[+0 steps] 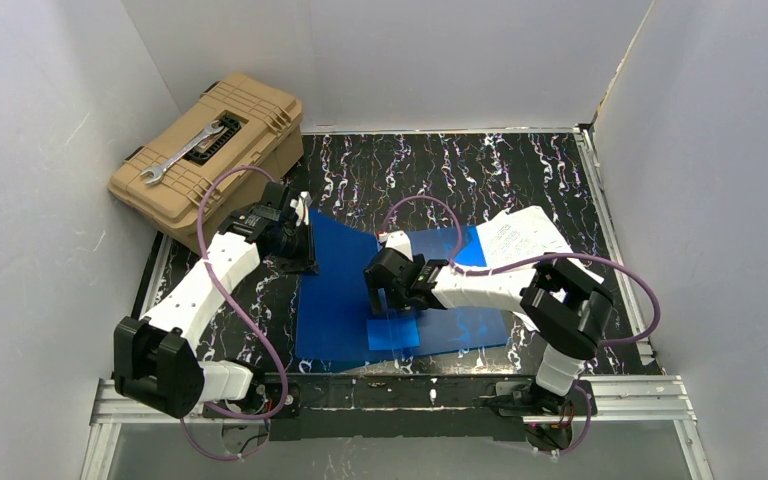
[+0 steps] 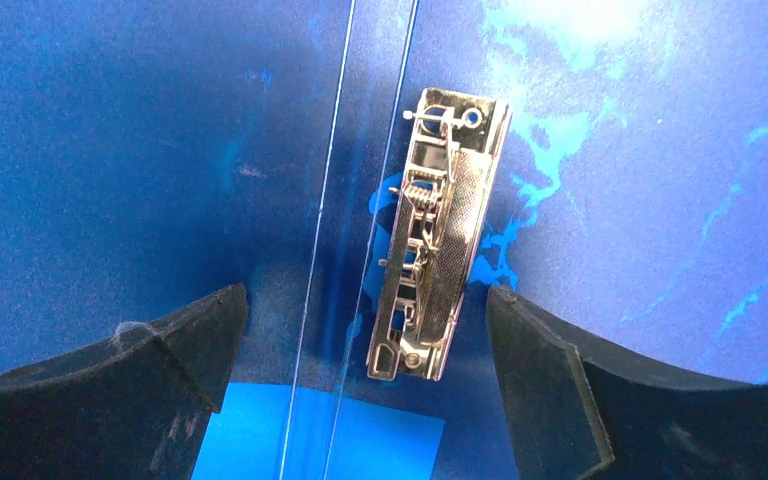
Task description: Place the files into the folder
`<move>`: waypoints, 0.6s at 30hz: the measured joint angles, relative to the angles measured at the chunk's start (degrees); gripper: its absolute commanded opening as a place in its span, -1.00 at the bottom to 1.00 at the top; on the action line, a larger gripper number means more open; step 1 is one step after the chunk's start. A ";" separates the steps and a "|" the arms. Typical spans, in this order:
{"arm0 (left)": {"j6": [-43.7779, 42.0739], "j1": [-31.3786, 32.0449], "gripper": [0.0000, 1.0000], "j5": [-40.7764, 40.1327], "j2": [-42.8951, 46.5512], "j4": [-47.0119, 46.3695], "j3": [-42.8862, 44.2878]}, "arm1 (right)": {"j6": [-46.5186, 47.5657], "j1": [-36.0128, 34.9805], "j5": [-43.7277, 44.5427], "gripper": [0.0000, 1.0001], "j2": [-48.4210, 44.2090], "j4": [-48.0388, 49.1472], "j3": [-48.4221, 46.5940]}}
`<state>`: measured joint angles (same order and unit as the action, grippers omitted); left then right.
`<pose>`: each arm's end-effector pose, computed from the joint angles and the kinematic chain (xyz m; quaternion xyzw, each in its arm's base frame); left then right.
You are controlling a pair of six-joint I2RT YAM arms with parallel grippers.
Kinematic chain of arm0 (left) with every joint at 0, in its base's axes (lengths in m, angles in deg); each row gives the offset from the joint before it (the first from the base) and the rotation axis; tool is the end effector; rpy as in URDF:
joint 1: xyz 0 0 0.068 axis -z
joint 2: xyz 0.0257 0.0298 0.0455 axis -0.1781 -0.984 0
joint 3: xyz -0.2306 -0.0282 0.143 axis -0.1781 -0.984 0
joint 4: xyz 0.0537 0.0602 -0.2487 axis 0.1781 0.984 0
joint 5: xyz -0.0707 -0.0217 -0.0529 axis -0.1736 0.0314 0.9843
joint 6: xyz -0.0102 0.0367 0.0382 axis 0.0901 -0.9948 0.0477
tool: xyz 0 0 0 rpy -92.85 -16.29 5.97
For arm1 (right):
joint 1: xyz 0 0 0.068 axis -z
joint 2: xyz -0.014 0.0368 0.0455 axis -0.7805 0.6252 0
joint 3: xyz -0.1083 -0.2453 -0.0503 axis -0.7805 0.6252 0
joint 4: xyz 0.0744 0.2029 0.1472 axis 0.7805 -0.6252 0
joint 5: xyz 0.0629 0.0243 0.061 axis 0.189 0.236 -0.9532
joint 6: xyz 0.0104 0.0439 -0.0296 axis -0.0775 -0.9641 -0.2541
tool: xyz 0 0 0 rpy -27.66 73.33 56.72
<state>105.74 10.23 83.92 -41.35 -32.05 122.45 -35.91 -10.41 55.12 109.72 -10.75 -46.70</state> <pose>0.2415 -0.0966 0.2794 0.0092 0.9550 -0.1787 0.2368 0.1748 0.2963 0.1698 -0.1398 0.9299 0.0983 0.3256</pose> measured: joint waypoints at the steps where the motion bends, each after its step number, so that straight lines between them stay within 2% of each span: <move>1: -0.07 0.00 -0.40 -0.42 0.00 0.04 -0.11 | -0.07 0.00 0.07 0.97 0.24 0.57 0.22; 5: -0.39 0.00 0.11 -3.32 0.00 0.66 -0.76 | -0.07 0.00 0.94 0.97 0.57 1.53 0.46; 8: -0.24 0.00 0.29 -7.26 0.00 1.73 -0.74 | 0.02 -0.02 2.45 0.97 1.14 2.23 0.44; 13: 0.11 0.00 0.44 -13.53 0.09 5.11 1.11 | 0.02 -0.28 6.01 0.97 2.82 2.32 -0.61; 18: 0.90 0.00 0.47 -14.71 3.15 6.47 3.58 | -0.87 -0.72 8.07 0.97 4.02 2.49 -1.53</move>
<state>106.64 10.23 69.21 -38.21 -25.58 126.04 -36.79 -11.13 63.19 113.74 -8.25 -48.23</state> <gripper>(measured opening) 0.731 0.985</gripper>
